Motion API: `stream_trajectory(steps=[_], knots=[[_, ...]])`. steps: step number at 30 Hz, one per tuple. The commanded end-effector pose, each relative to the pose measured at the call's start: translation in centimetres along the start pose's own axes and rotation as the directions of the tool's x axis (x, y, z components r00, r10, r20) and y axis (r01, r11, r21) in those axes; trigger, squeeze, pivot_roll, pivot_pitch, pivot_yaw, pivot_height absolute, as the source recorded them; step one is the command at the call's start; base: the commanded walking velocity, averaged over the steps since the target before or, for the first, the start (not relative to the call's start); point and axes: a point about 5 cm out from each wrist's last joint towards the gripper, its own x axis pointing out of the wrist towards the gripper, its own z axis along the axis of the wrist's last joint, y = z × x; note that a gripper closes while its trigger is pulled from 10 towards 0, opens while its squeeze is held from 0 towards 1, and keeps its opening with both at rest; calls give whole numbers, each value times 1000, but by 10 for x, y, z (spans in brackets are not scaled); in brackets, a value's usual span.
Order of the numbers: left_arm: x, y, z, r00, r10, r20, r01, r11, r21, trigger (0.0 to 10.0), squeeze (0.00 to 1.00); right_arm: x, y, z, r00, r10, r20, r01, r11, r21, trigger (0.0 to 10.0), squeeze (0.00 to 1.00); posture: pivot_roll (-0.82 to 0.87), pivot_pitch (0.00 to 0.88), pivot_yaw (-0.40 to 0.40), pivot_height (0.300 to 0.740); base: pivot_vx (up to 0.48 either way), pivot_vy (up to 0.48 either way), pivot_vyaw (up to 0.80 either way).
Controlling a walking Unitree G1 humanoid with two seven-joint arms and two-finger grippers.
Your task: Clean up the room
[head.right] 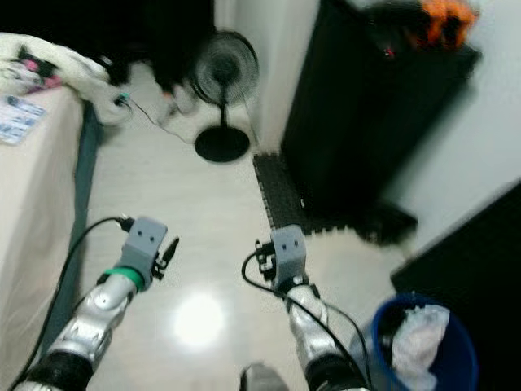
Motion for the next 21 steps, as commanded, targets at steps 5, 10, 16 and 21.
stream_trajectory(steps=[5,10,16,21], knots=[[-2,-2,-5,1000,5,-11,-5,1000,10,10000,0,2,1,3,1000,0,14,0,1000,1,10000,0,9,0,31,740,480,0,0],[-2,-2,-5,1000,4,-9,-4,1000,9,10000,0,2,1,2,1000,2,13,-2,1000,2,10000,0,8,0,31,740,471,0,0],[-2,-2,-6,1000,4,-9,-4,1000,10,10000,0,2,1,1,1000,2,10,-2,1000,2,10000,0,8,0,31,740,399,0,0],[-2,-3,-6,1000,4,-9,-4,1000,11,10000,0,2,1,1,1000,1,9,-1,1000,2,10000,0,8,0,31,740,375,0,0]])
